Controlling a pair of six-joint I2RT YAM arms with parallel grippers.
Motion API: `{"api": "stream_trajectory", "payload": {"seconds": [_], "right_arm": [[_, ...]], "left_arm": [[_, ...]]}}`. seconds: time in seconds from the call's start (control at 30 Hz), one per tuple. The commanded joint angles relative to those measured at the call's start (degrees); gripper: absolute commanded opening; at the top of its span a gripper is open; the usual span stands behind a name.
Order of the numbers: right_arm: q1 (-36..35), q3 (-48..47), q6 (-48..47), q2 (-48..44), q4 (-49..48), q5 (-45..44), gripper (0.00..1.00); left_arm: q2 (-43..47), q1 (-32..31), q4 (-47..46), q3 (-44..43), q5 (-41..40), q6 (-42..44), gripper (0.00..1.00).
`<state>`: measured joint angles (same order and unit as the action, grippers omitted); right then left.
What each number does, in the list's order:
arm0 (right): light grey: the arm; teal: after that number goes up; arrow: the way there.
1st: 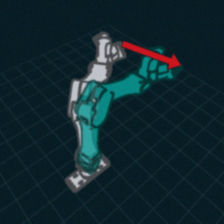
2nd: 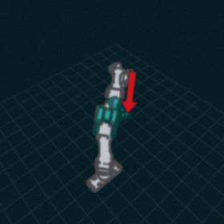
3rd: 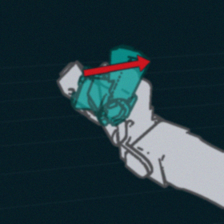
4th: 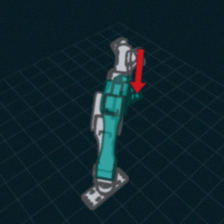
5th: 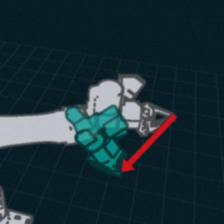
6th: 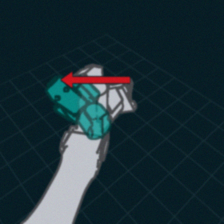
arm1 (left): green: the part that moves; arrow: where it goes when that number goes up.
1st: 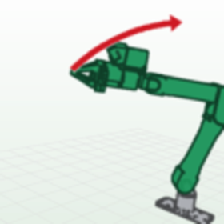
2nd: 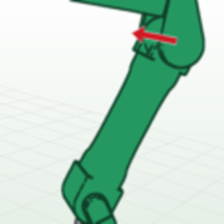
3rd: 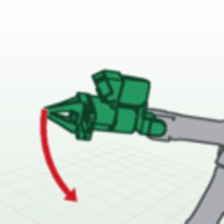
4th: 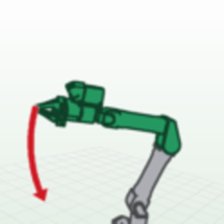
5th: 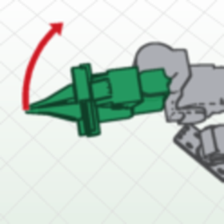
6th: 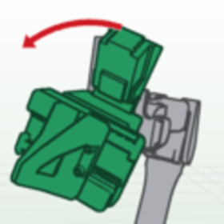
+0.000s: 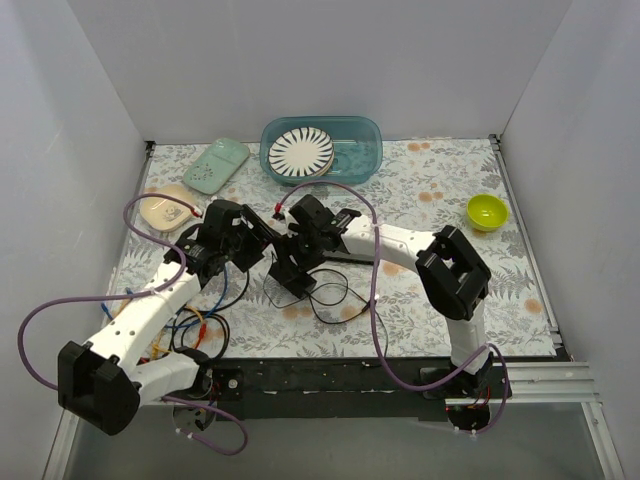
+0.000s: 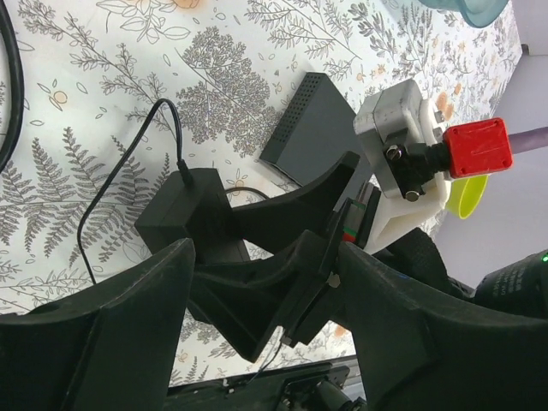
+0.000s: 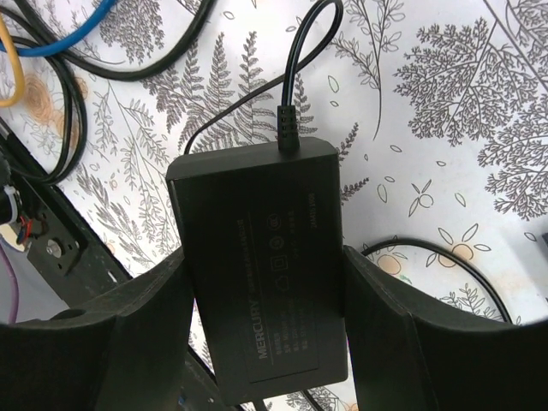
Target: Pull the plug from the switch port
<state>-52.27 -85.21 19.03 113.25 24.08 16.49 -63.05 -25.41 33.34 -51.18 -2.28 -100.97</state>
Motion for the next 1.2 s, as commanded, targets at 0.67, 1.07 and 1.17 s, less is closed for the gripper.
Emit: {"api": "stream_trajectory", "payload": {"seconds": [0.67,1.07,1.17], "right_arm": [[0.1,8.8,-5.1,-2.6,0.3,-8.8,0.80],[0.1,8.9,-2.8,-15.3,-1.9,-12.6,0.96],[0.1,6.3,-2.7,-22.7,0.3,-16.0,0.98]], "left_arm": [[0.5,0.0,0.9,3.8,0.9,-1.7,0.67],[1.5,0.0,1.4,4.3,0.3,-1.8,0.70],[1.7,0.0,0.0,3.9,0.5,-1.2,0.70]]}}
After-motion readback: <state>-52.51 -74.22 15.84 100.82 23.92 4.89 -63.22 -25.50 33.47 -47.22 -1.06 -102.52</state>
